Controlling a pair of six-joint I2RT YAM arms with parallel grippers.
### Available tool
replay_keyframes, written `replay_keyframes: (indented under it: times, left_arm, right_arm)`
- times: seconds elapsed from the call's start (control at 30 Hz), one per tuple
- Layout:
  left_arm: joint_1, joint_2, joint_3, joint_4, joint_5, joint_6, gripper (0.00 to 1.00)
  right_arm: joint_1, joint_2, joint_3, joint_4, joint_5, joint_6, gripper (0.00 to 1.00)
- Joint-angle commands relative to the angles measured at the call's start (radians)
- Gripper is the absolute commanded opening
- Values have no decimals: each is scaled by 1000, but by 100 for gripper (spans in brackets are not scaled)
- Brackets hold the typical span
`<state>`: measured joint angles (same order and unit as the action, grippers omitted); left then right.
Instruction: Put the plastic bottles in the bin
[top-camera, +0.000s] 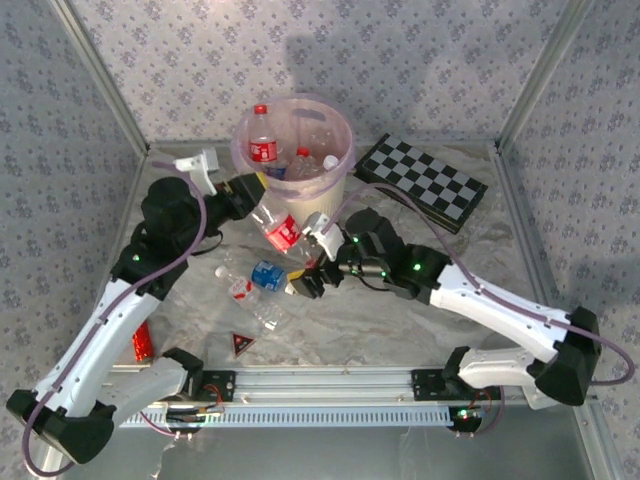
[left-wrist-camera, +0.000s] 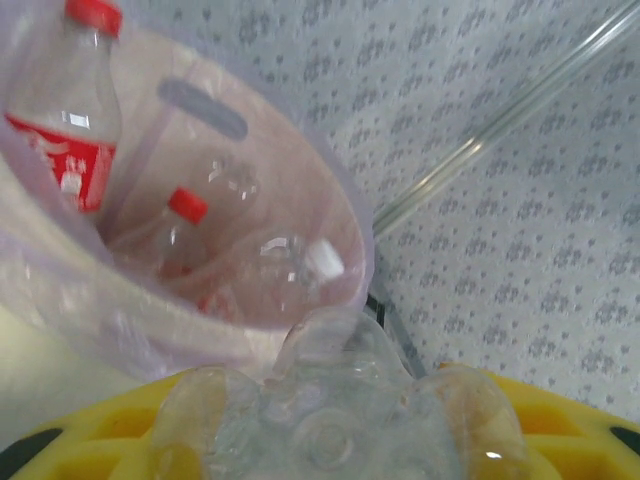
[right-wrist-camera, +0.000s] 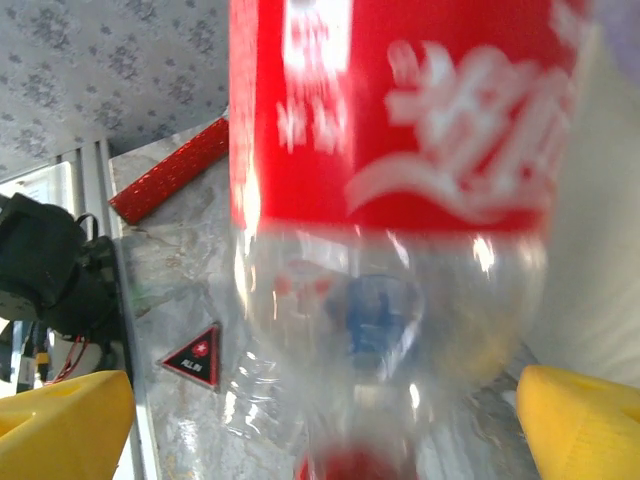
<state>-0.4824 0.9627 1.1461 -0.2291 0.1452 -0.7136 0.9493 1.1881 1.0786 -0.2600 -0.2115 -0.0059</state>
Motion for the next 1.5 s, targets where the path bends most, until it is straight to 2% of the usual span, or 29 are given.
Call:
replay_keyframes:
  times: [0.0,0.23,0.33,0.47,0.6,0.77,0.93,1.07,1.47]
  left_arm:
    - [33,25,130,-20,25,80,22]
    - [94,190,408,-20,41,194,12]
    - [133,275,497,28,46,200,0]
    - [175,375,578,125,31,210,0]
    - [177,504,674,196,-18,305,0]
    - [177,678,798,173,-55,435,0]
    - [170,839,936,90,-35,551,0]
    - [150,897,910,100,-15,597,0]
    - [84,897,586,225,-15,624,0]
  right_arm:
    - [-22,-108,7,-72,92,-13,100]
    - [-108,-315,-120,-153,204,67,100]
    - [-130,-383,-164,-178,229,122,100]
    - [-138,-417,-185,-208,243,149,100]
    - [-140,-414,-186,-223,244,150,100]
    - [-141,-413,-192,-224,240,151,100]
    - [-140,-421,-190,-240,242,154,100]
    - [-140,-425,-195,-240,246,158,100]
    - [-139,-416,-201,-232,247,159,100]
